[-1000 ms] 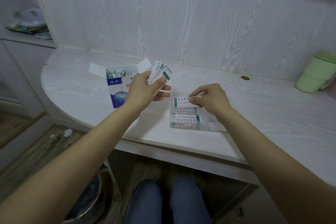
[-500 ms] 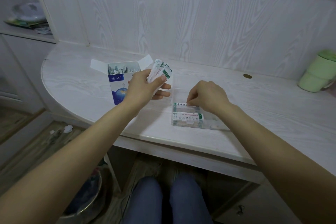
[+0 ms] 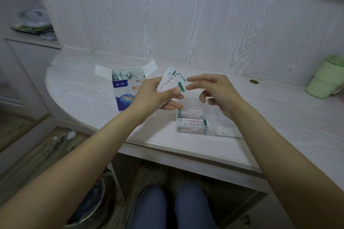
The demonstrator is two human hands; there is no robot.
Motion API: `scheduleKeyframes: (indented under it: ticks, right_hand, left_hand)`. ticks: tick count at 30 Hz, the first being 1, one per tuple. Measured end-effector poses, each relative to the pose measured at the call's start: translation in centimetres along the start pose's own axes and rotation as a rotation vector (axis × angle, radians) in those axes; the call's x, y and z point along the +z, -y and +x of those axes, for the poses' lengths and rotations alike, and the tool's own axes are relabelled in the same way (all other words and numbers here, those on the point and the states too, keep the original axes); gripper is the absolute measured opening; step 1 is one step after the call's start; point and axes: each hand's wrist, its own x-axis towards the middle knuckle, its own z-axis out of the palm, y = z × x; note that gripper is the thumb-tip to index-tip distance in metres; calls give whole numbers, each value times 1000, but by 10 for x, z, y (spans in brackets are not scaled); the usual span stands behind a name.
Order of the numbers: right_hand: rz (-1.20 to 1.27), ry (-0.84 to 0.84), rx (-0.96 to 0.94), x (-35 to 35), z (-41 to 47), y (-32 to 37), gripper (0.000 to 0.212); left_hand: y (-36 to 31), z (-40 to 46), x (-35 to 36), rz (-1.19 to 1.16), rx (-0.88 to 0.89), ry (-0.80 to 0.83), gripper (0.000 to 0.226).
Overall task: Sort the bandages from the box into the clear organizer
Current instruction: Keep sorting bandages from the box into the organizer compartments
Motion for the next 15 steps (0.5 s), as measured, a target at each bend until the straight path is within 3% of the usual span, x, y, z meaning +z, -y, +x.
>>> scheduleKeyframes:
  ticks: [9, 15]
  right_hand:
    - [7, -72, -2, 5, -13, 7, 14]
    - [-20, -94, 83, -4, -21, -10, 11]
  left_hand:
    - [-7, -4, 12, 2, 8, 90, 17]
    - [-2, 2, 4, 29, 35, -166, 17]
